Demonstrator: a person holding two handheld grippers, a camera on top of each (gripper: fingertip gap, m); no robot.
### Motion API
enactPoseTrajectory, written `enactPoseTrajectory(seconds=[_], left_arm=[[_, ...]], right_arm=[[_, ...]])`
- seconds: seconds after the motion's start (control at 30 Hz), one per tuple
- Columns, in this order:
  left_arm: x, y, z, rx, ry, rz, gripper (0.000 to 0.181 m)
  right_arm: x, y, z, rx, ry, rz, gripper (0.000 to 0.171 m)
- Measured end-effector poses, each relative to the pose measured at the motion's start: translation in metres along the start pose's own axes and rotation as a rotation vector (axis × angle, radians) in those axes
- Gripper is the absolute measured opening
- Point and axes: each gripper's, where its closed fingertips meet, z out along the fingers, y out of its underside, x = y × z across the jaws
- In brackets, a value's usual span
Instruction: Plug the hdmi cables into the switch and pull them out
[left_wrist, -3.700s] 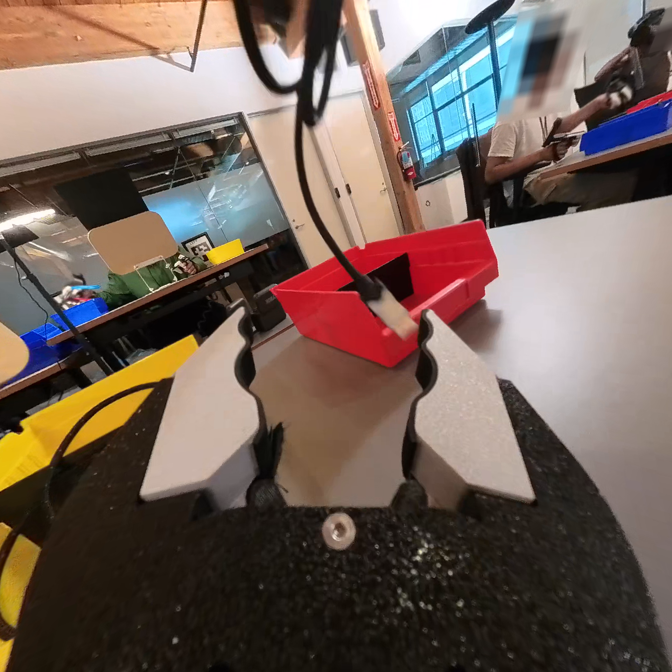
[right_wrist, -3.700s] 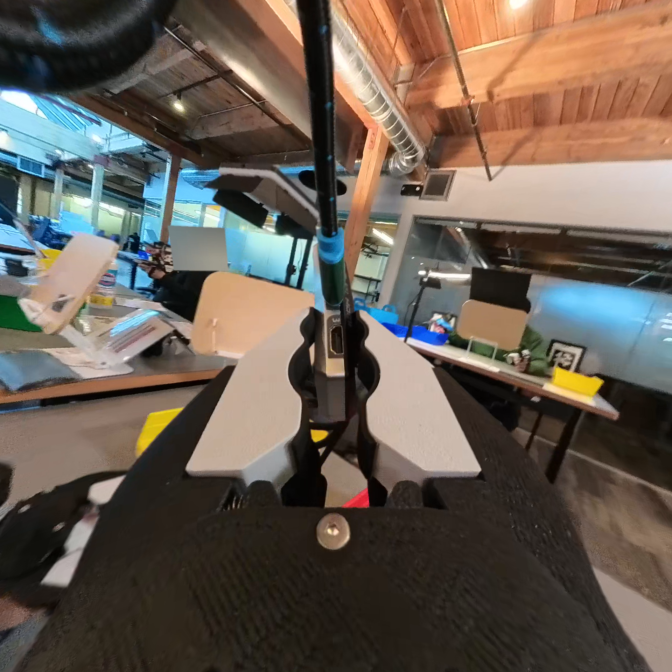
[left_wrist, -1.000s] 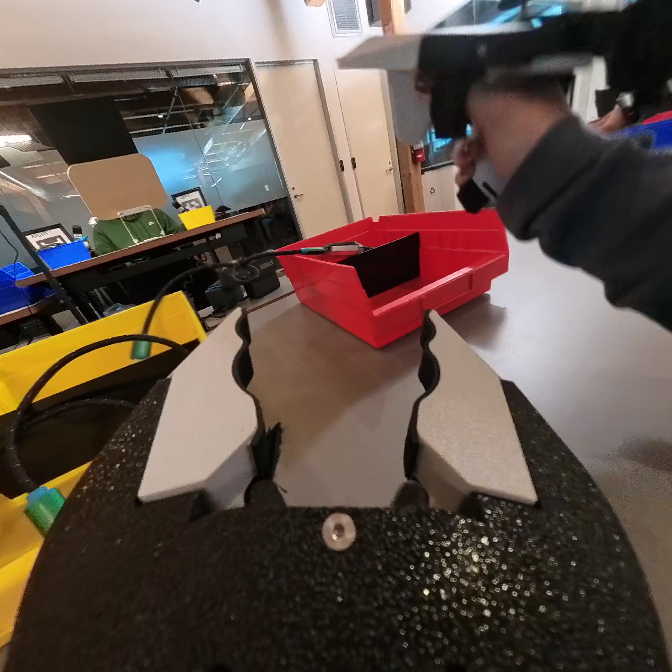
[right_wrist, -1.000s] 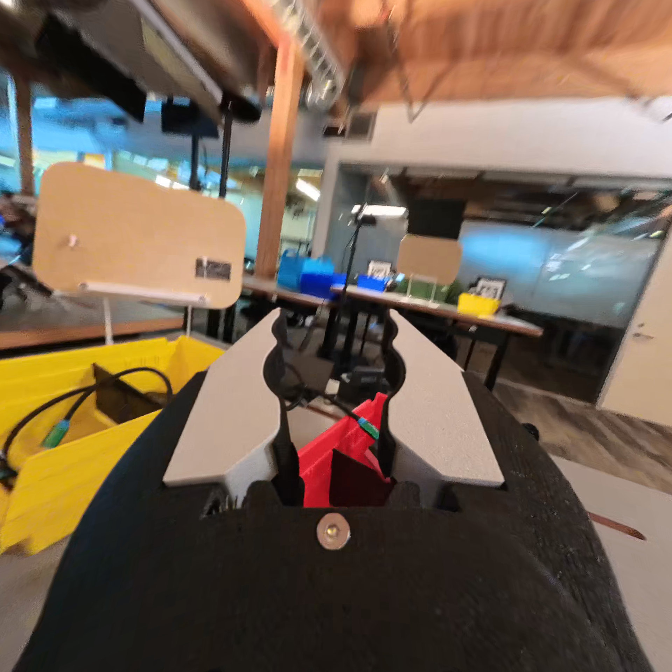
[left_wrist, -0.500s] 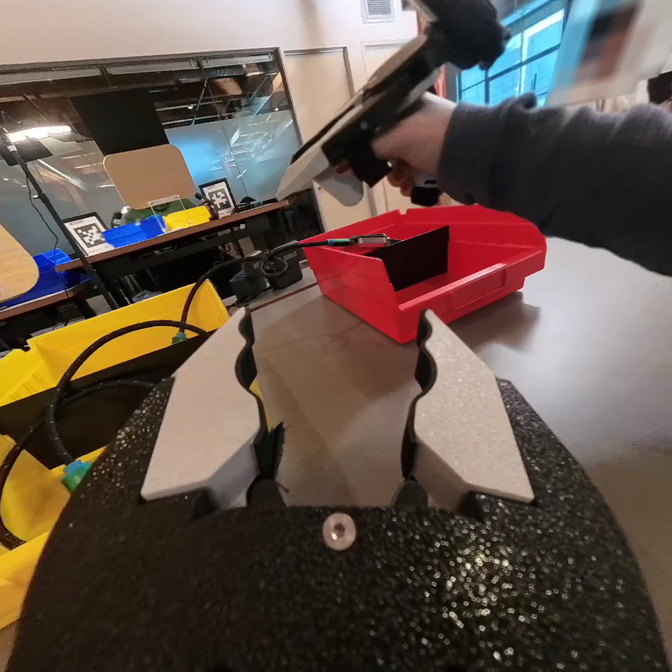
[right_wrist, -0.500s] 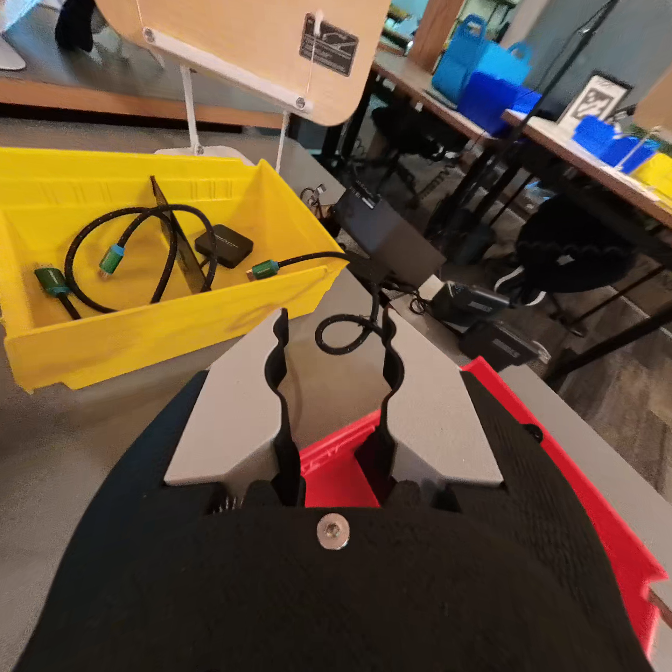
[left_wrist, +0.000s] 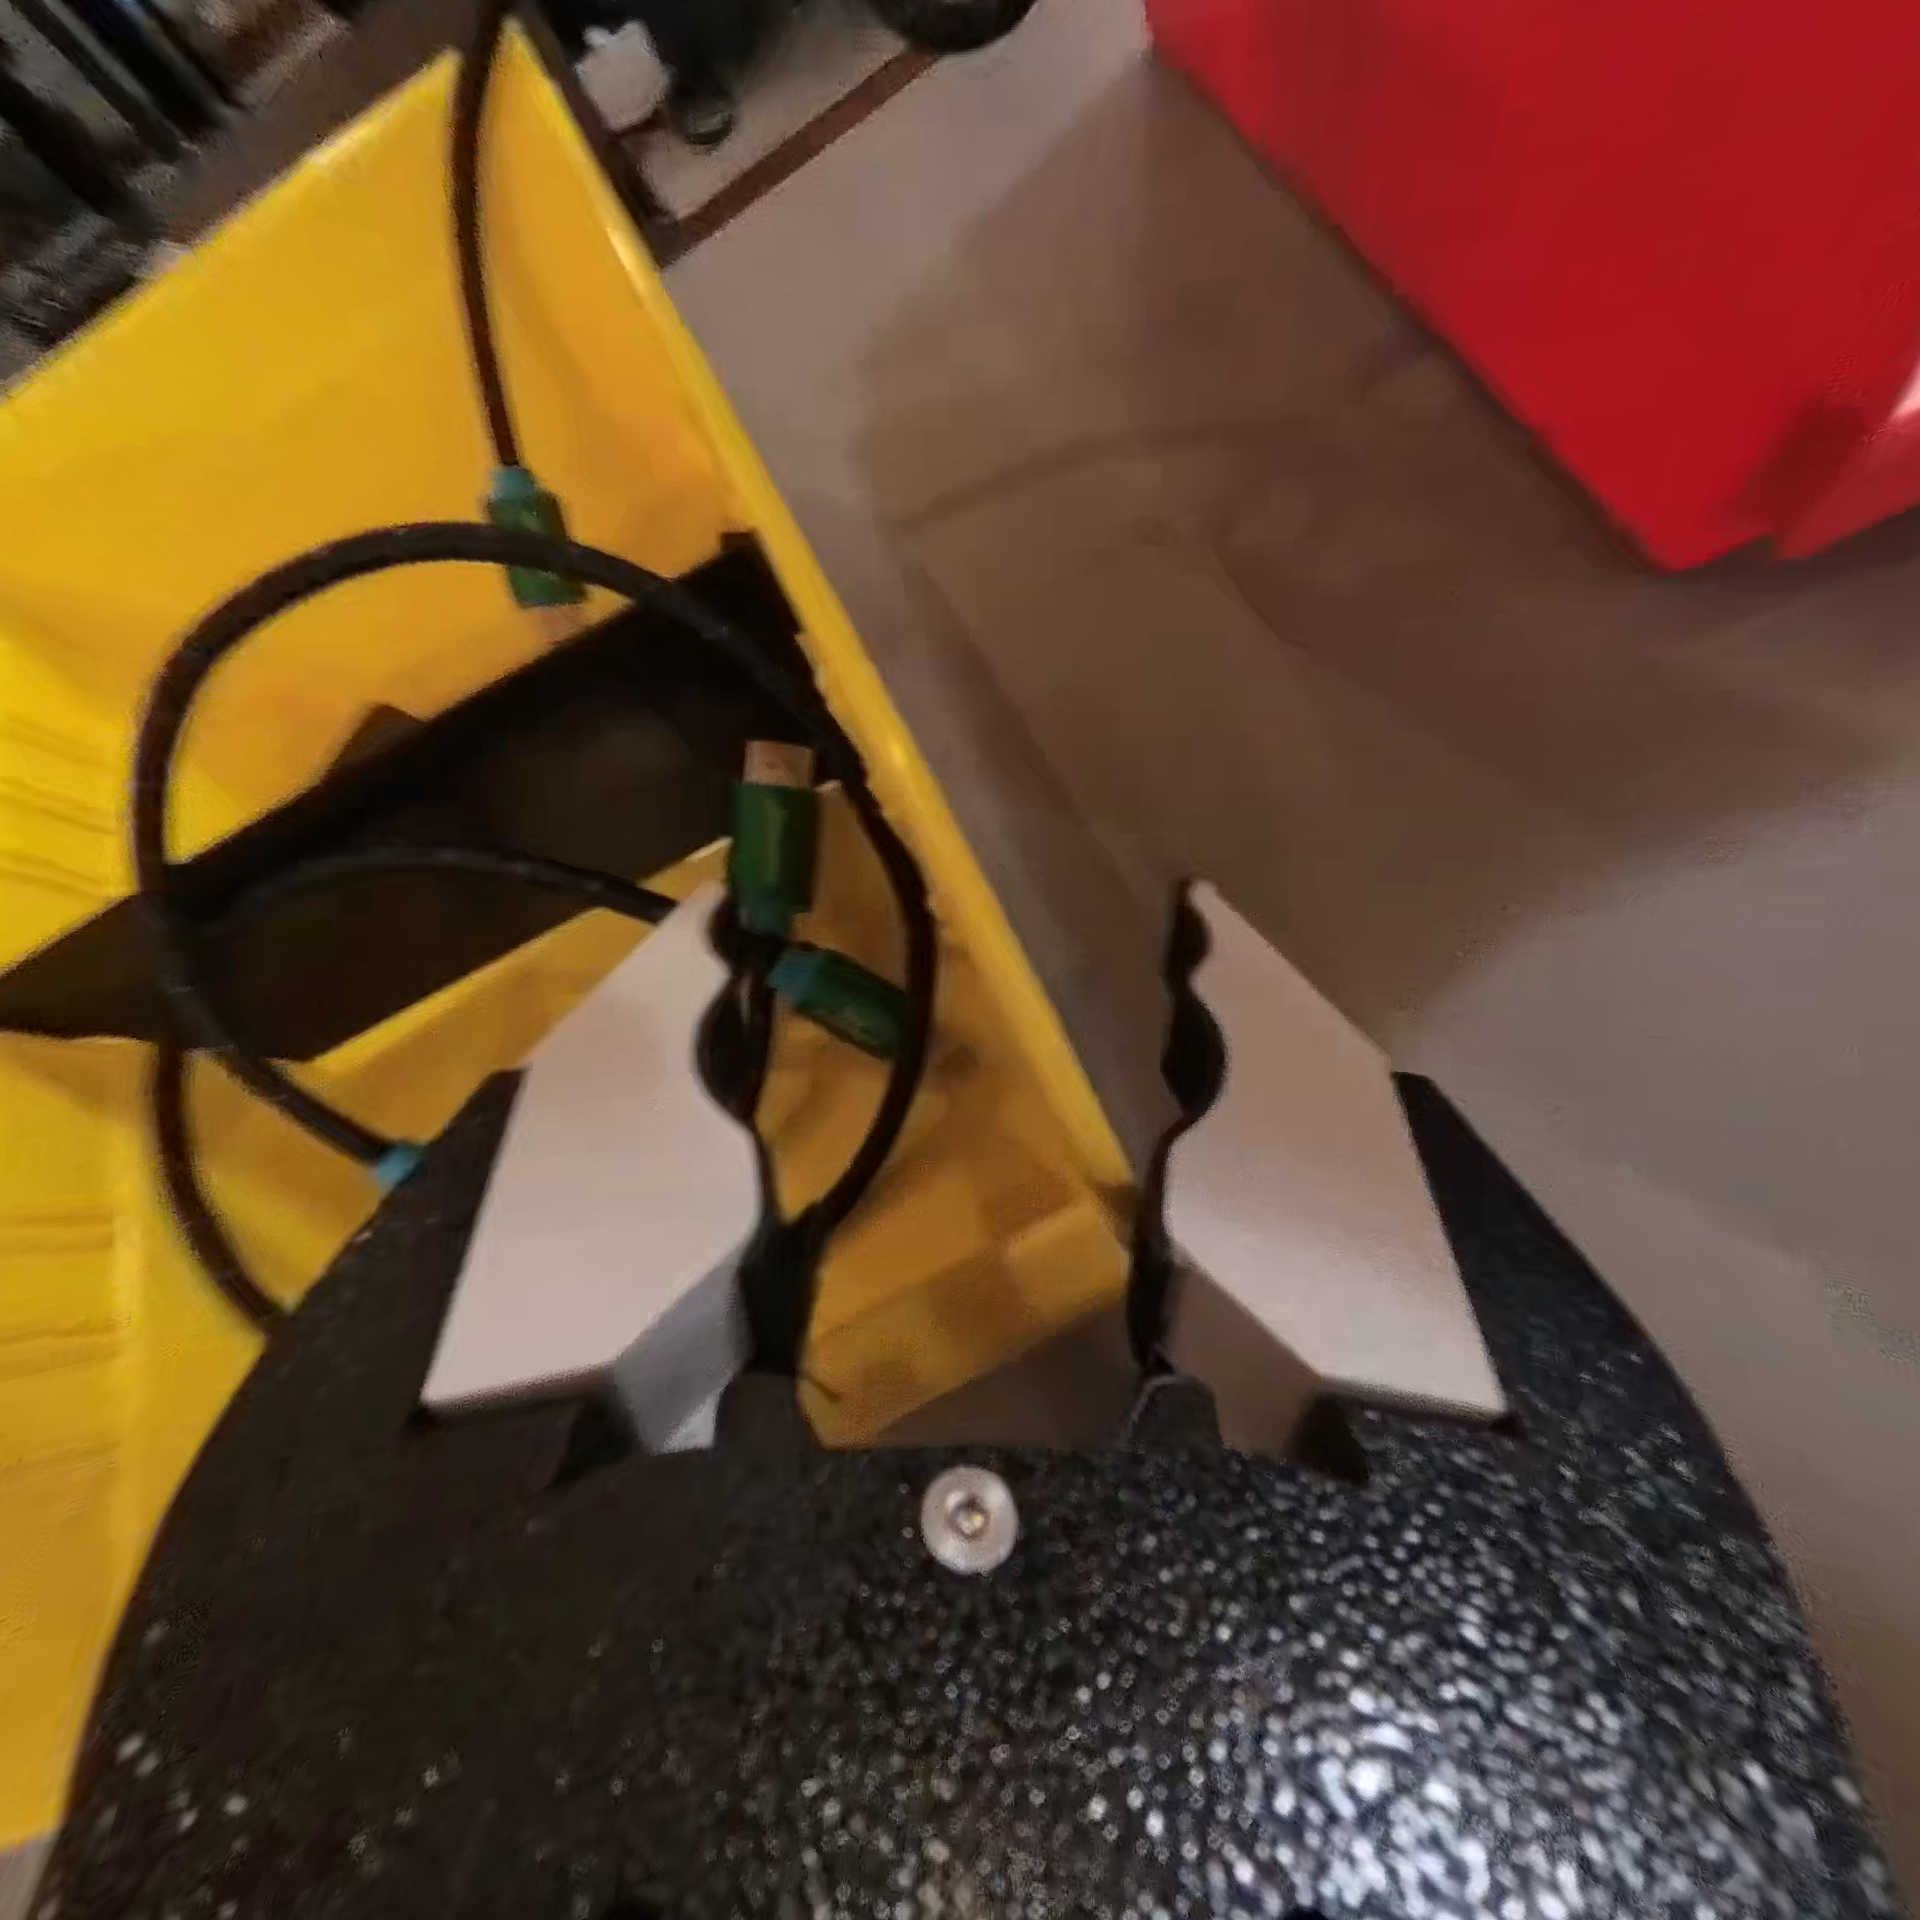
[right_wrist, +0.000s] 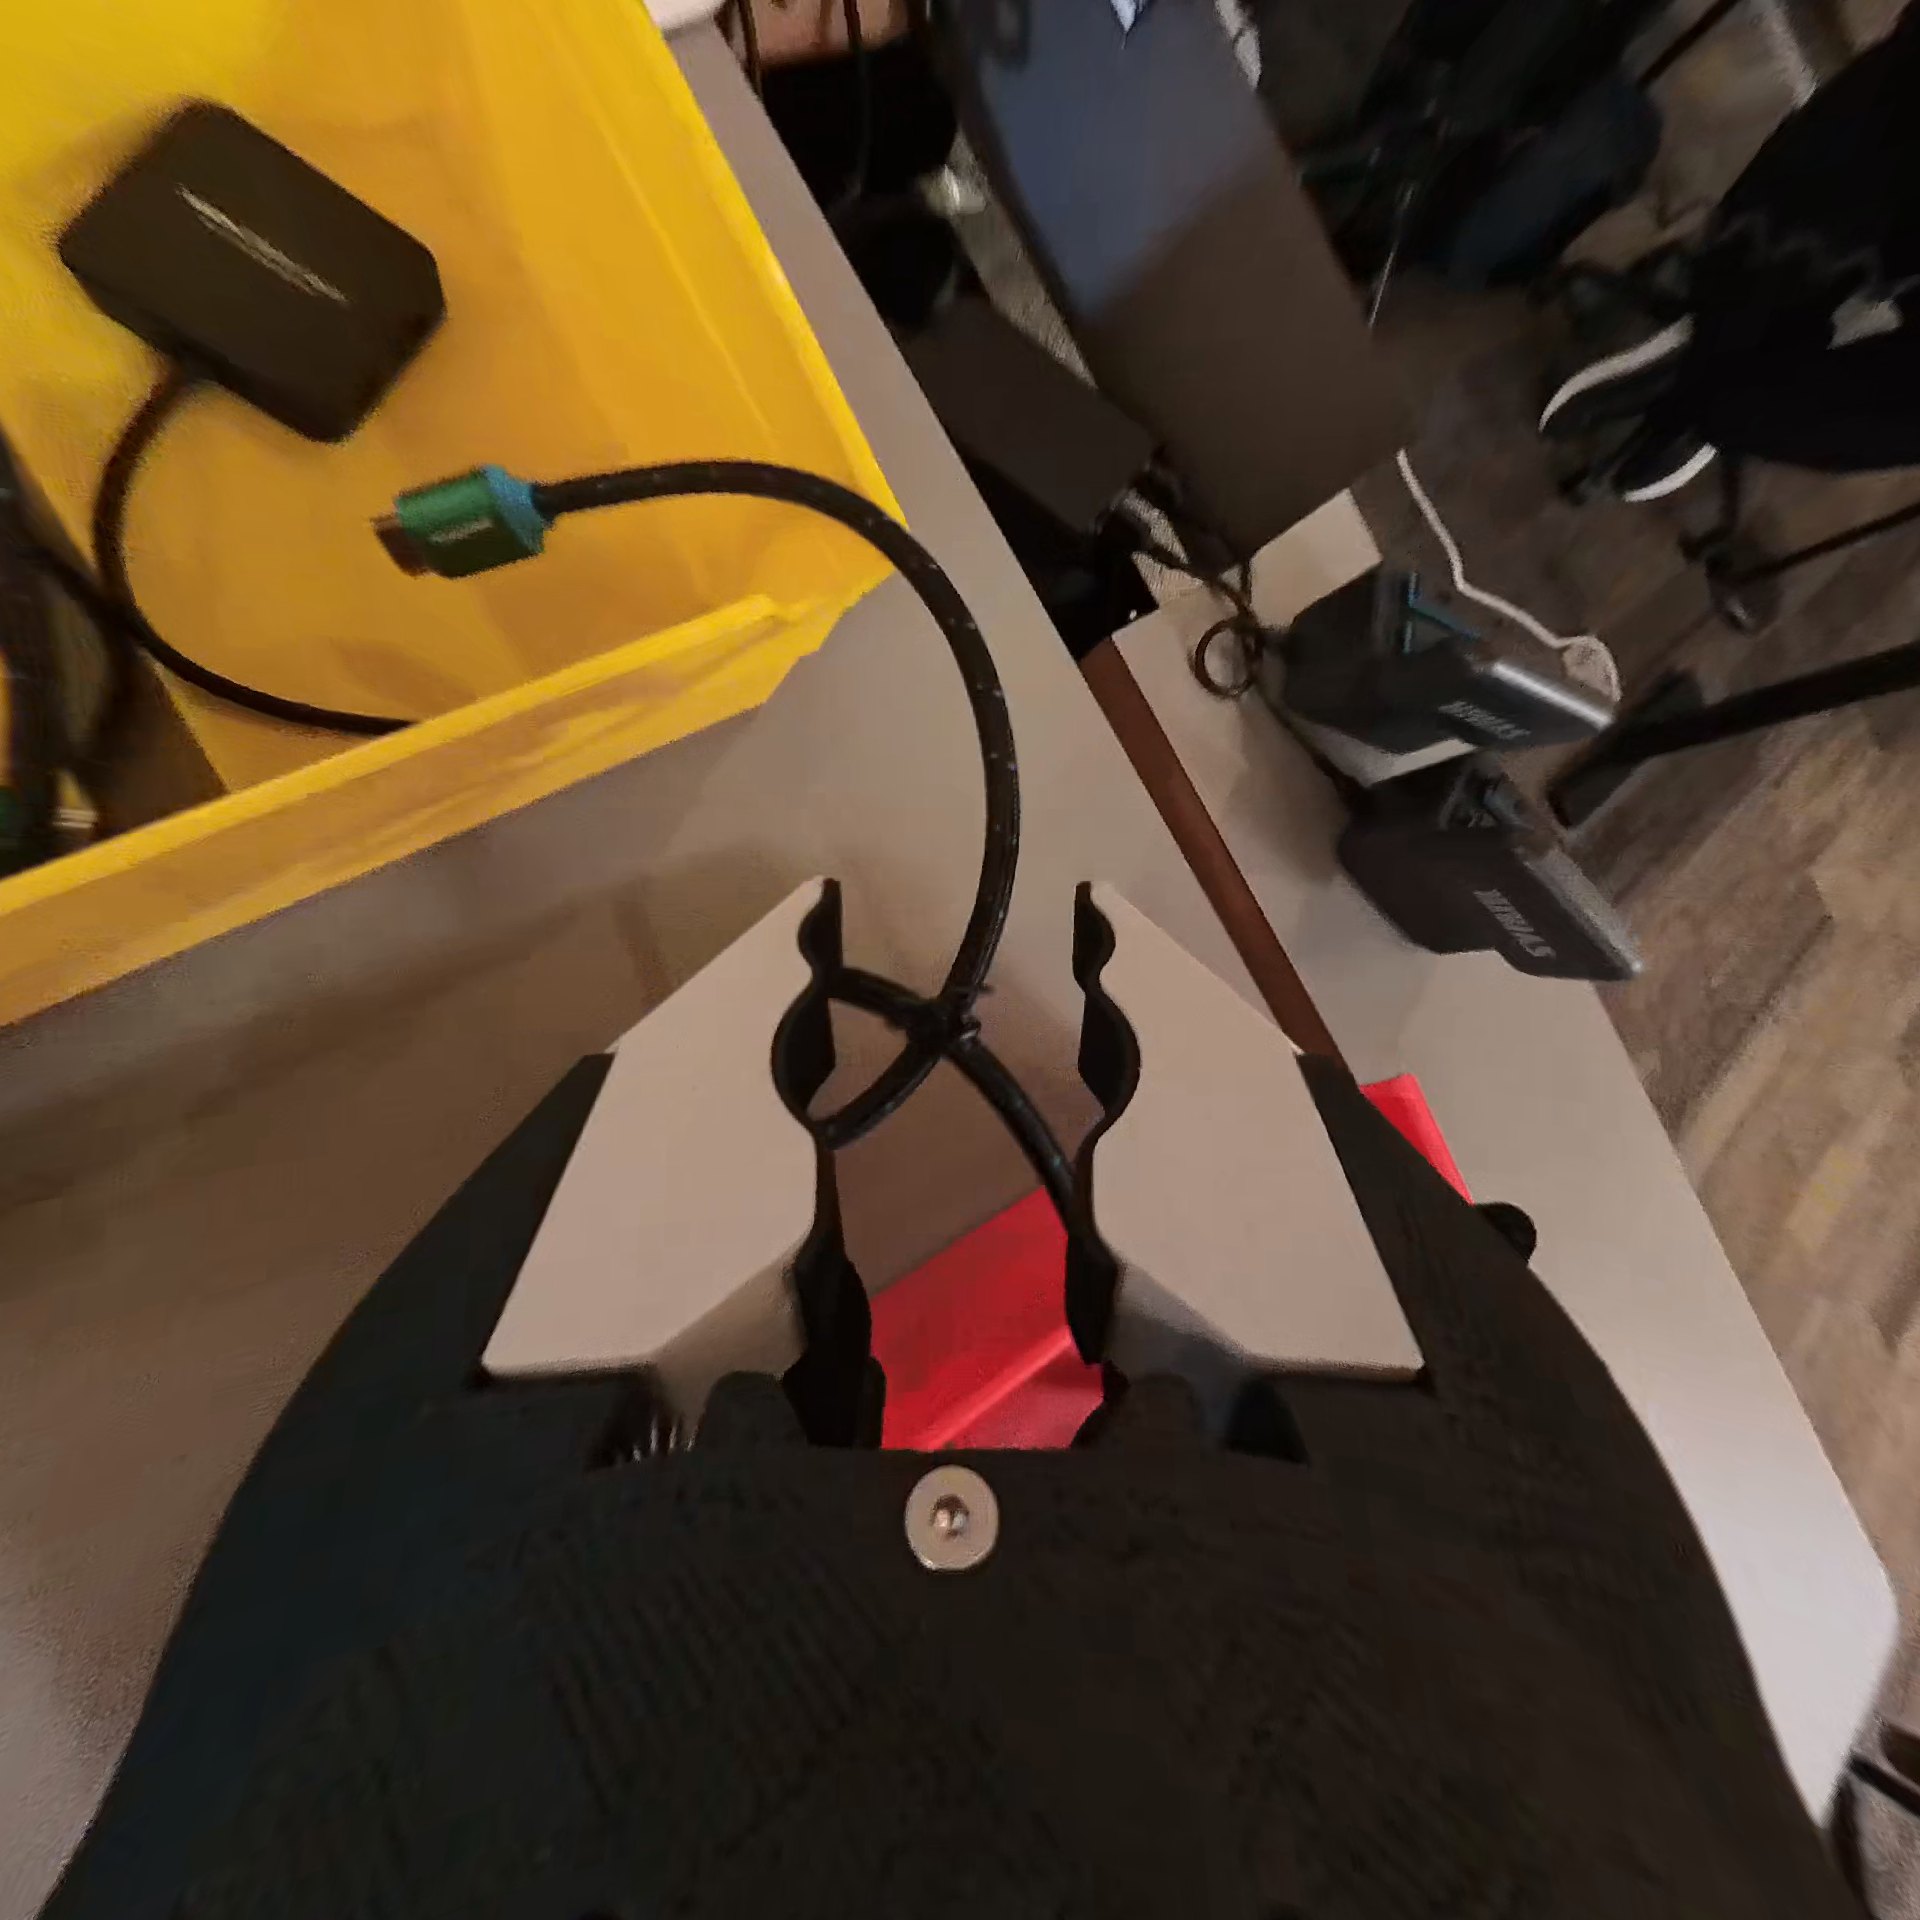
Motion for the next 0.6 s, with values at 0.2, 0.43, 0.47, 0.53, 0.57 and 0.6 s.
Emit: enactPoseTrajectory(seconds=[0.2, 0.43, 0.47, 0.53, 0.57, 0.6], left_arm=[[0.005, -0.001, 0.005, 0.019, -0.001, -0.009, 0.037], [-0.009, 0.010, 0.003, 0.005, -0.112, 0.034, 0.058], [-0.010, 0.011, 0.002, 0.008, -0.125, 0.036, 0.068], [-0.010, 0.007, -0.005, 0.053, -0.139, 0.029, 0.077], [-0.012, 0.003, -0.011, 0.089, -0.158, 0.027, 0.080], [-0.013, -0.002, -0.017, 0.130, -0.172, 0.030, 0.079]], right_arm=[[0.008, -0.001, 0.021, -0.052, -0.001, -0.017, 0.005], [0.059, -0.003, -0.069, 0.162, 0.246, 0.002, 0.005], [0.071, 0.004, -0.086, 0.170, 0.290, 0.012, 0.005], [0.095, 0.023, -0.118, 0.129, 0.382, 0.008, 0.005], [0.106, 0.035, -0.130, 0.083, 0.414, 0.006, 0.006], [0.116, 0.049, -0.140, 0.023, 0.439, 0.003, 0.004]])
